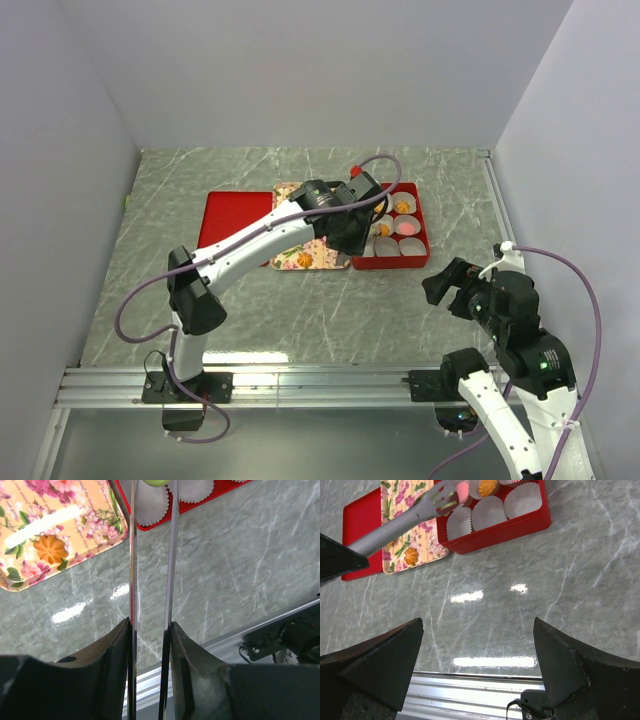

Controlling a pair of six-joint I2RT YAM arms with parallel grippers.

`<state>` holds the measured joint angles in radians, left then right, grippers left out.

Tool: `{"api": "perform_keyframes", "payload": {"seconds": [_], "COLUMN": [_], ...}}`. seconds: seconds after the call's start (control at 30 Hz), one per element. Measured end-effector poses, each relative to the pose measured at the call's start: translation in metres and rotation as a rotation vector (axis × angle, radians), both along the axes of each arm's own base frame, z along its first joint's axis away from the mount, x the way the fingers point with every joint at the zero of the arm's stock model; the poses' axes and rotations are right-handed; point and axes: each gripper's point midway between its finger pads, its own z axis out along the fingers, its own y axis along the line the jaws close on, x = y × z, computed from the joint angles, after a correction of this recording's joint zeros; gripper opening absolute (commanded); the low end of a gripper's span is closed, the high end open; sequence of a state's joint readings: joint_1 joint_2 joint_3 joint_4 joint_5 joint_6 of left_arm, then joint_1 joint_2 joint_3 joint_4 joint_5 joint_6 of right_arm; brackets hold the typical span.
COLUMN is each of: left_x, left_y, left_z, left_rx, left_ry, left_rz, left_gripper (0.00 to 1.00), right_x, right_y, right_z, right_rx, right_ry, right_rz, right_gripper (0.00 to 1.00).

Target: Pack the cookies

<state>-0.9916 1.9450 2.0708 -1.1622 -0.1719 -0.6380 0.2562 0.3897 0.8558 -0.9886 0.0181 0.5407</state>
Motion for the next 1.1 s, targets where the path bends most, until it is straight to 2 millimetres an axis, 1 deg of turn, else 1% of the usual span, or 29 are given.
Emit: {"api": "perform_keyframes", "payload": {"seconds": [0.17,0.2,0.37,0.93,1.1], "left_x": [0.001,0.001,0.003,0.006,0.007], "left_y": [-0.001,-0.001,-0.001,0.003,0.004], "left_z": [-0.016,-0.019,-0.028,-0.031,-0.031], "left_rx": [0.035,0.042,0.071,0.099,0.105], "left_ry": [0.018,0.020,0.026,0.008,0.003], "left_rz": [-0.008,-0.009,-0.013,-0.024,-0.025], "left_gripper": [0.34,0.36,0.38,0.48,0.49], "right_x": [0.000,0.000,0.000,0.000,0.000], "right_y": [0.000,0.000,0.000,0.000,0.000], "right_z": [0.000,0.000,0.000,0.000,-0.001], "right_rx": [0.000,0.000,0.000,-0.003,-0.004], "right_ry": [0.000,0.000,0.000,0.002,0.003], "right_rz": [0.000,0.000,0.001,0.004,0.003], "right_gripper": [0.97,0.97,0.97,0.97,0.97]}}
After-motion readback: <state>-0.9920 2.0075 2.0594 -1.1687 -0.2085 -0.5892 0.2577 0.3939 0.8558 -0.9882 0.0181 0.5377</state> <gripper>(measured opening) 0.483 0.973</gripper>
